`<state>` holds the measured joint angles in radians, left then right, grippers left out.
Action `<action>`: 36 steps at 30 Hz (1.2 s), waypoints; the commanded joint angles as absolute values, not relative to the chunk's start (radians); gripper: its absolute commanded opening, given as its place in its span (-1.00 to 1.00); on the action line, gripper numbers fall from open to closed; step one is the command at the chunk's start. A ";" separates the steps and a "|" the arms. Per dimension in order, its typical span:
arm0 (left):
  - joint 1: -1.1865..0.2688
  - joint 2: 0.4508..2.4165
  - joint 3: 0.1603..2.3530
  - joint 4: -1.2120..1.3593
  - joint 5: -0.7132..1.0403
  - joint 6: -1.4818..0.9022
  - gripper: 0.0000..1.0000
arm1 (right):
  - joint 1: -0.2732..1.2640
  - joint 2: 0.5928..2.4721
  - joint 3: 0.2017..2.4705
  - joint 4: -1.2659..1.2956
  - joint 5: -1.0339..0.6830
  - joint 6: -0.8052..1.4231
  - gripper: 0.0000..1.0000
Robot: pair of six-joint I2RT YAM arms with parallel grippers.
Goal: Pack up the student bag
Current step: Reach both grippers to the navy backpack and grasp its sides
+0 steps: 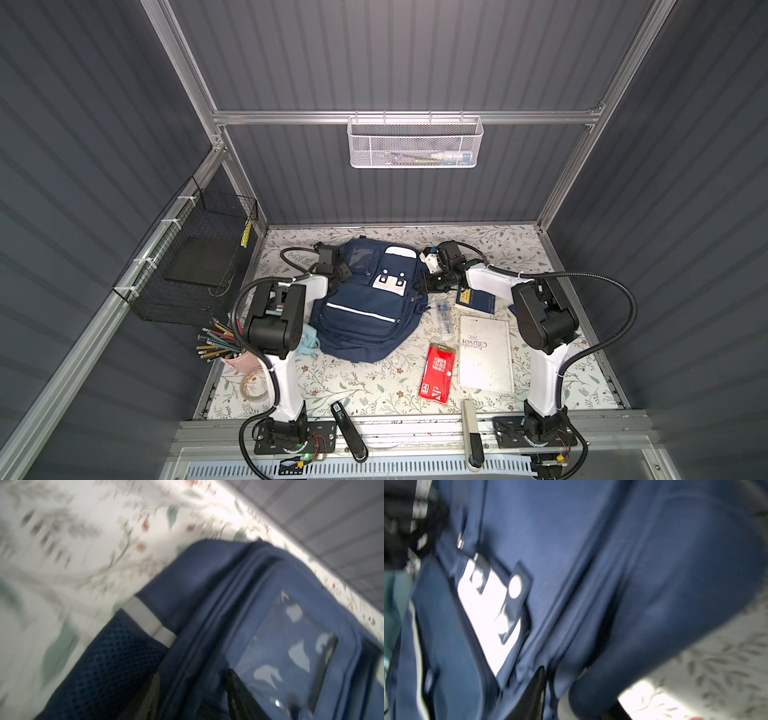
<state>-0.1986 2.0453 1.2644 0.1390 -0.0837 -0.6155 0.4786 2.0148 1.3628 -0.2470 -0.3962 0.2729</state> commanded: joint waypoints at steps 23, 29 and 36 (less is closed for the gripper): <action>-0.305 1.429 0.811 -0.212 0.029 -0.594 0.65 | 0.620 1.866 1.316 -0.397 -0.157 -0.849 0.43; -0.335 1.539 0.662 -0.003 0.100 -0.678 0.53 | 0.658 1.983 1.307 -0.271 -0.056 -0.880 0.36; -0.412 1.781 0.834 0.077 0.099 -0.681 0.34 | 0.630 1.930 1.226 -0.289 -0.114 -0.820 -0.54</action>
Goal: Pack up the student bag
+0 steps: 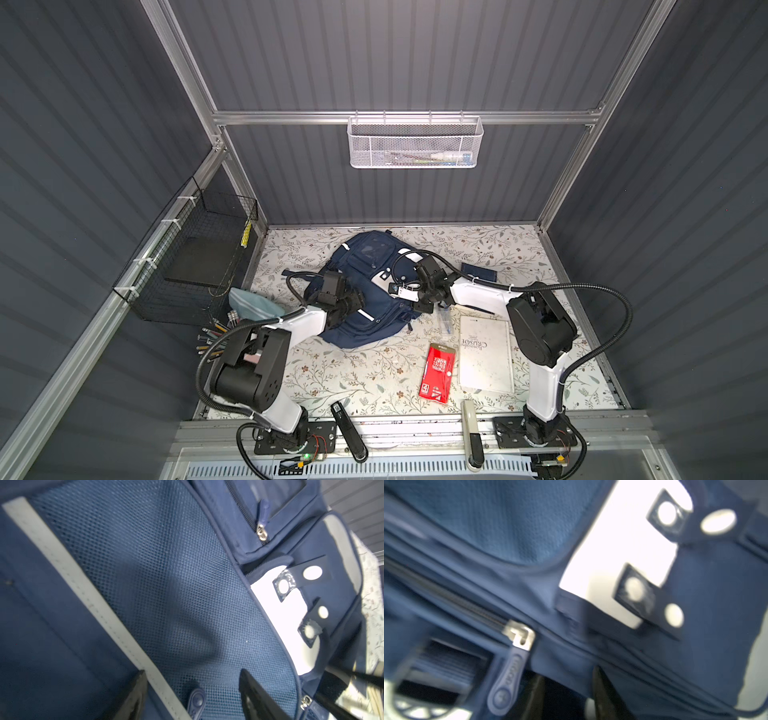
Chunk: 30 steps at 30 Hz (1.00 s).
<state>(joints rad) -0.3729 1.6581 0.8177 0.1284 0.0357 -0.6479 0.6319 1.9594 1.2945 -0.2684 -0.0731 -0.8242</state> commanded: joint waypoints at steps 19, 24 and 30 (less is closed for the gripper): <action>-0.365 1.567 1.040 -0.194 -0.111 -0.541 0.50 | 0.701 1.942 1.377 -0.356 -0.211 -0.715 -0.19; -0.421 1.380 0.805 -0.181 -0.040 -0.620 0.31 | 0.707 1.939 1.369 -0.465 -0.152 -0.805 0.08; -0.457 1.213 0.603 -0.150 -0.029 -0.713 0.12 | 0.701 2.017 1.363 -0.458 -0.082 -0.810 0.00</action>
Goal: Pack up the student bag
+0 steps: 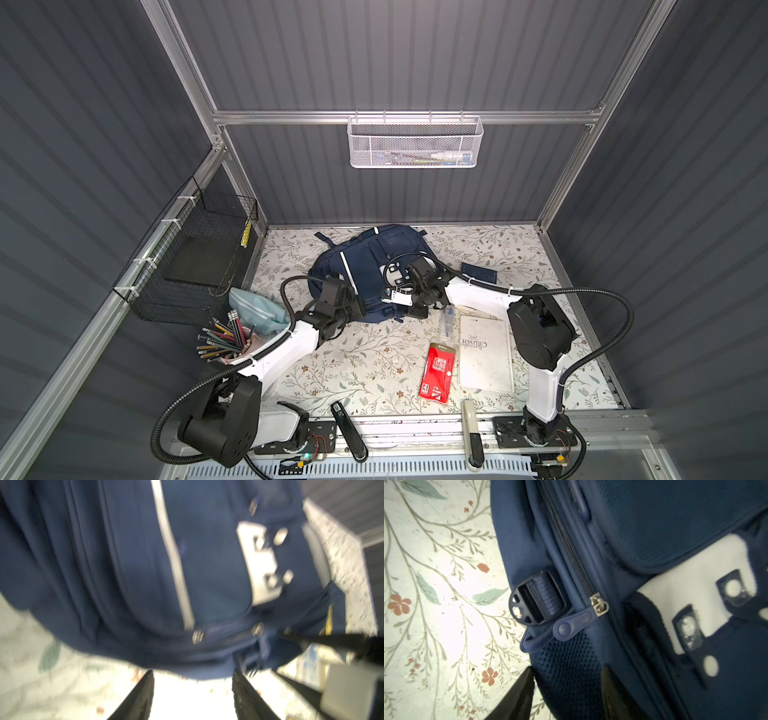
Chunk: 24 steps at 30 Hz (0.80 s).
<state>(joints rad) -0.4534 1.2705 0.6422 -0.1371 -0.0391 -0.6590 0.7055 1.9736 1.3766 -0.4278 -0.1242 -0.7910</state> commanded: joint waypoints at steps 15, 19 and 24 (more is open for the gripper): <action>-0.724 1.357 0.501 0.257 -0.256 -0.663 0.17 | 0.676 1.937 1.449 -0.440 -0.415 -0.669 -1.00; -0.737 1.450 0.516 0.395 -0.271 -0.632 0.31 | 0.672 1.941 1.481 -0.483 -0.436 -0.663 -1.00; -0.741 1.538 0.562 0.463 -0.301 -0.598 0.45 | 0.671 1.943 1.482 -0.500 -0.472 -0.654 -1.00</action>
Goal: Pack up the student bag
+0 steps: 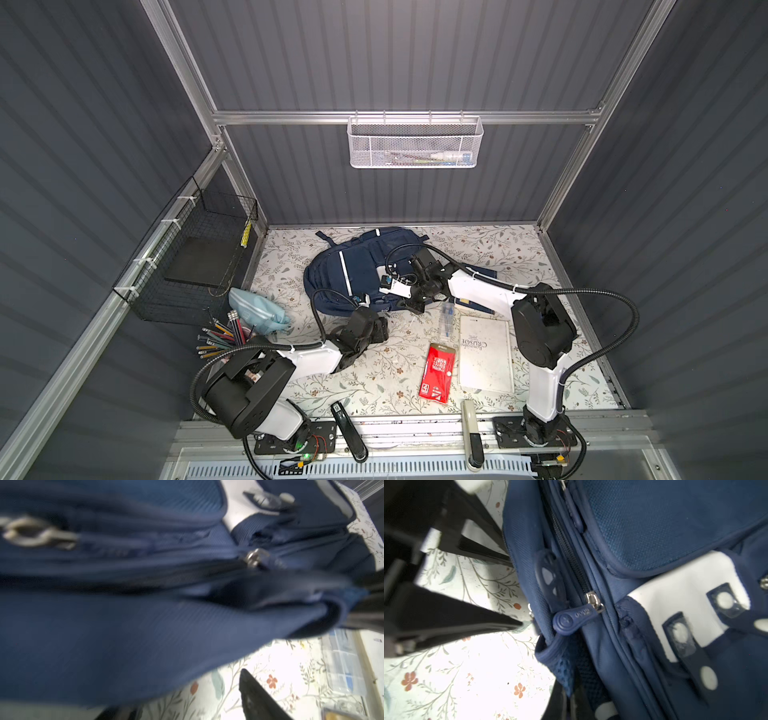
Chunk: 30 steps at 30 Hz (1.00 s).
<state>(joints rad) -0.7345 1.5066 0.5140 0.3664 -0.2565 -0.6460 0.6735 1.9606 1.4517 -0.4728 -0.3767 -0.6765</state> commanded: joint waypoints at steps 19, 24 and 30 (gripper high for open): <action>-0.703 1.443 0.596 0.141 -0.348 -0.675 -1.00 | 0.623 1.894 1.410 -0.482 -0.419 -0.642 -1.00; -0.571 1.277 0.566 -0.008 -0.260 -0.665 -1.00 | 0.602 1.866 1.353 -0.448 -0.384 -0.652 -1.00; -0.411 1.144 0.578 -0.170 -0.242 -0.578 -1.00 | 0.570 1.859 1.315 -0.398 -0.347 -0.663 -1.00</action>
<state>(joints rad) -0.4858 1.1908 0.5739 -0.0277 -0.1806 -0.6117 0.6247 1.8687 1.3441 -0.3756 -0.4278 -0.6495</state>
